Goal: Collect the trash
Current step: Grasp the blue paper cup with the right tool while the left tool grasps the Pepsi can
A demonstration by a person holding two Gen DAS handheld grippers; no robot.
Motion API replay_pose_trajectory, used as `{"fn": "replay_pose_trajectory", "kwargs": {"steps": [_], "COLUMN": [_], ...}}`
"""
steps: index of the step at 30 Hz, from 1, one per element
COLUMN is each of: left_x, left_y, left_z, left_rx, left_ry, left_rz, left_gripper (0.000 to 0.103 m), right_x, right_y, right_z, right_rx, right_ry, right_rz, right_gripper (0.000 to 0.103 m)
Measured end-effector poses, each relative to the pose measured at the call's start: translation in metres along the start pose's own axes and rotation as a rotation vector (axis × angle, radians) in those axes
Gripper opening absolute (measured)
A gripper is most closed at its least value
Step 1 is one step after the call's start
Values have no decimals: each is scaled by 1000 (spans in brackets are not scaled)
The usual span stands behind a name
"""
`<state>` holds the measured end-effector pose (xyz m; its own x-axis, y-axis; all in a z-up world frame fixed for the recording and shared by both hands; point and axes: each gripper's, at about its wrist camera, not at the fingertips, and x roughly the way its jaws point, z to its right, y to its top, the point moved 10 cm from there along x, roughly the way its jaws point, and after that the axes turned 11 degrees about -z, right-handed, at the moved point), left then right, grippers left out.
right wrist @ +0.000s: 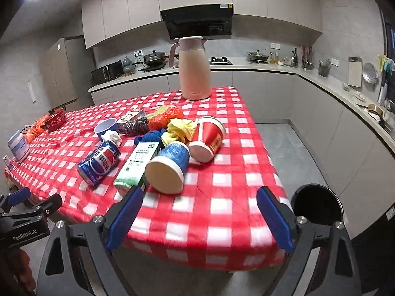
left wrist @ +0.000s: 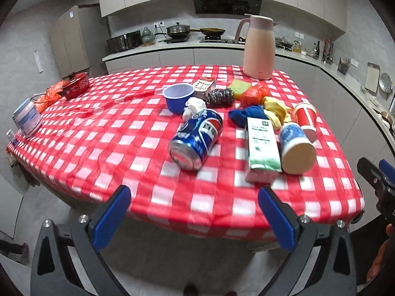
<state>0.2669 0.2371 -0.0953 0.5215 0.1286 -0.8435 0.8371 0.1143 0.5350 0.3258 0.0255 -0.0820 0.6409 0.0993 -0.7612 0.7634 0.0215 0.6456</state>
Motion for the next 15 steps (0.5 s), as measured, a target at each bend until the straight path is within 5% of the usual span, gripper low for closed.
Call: {"fn": "replay_pose_trajectory", "kwargs": {"steps": [15], "left_x": [102], "left_y": [72], "left_z": [1], "left_rx": [151], "left_ry": [-107], "left_rz": [-81], "left_gripper": [100], "right_x": [100], "right_y": [45], "right_z": [-24], "right_rx": [111], "right_ry": [-104], "right_rz": [-91], "right_gripper": [93]}}
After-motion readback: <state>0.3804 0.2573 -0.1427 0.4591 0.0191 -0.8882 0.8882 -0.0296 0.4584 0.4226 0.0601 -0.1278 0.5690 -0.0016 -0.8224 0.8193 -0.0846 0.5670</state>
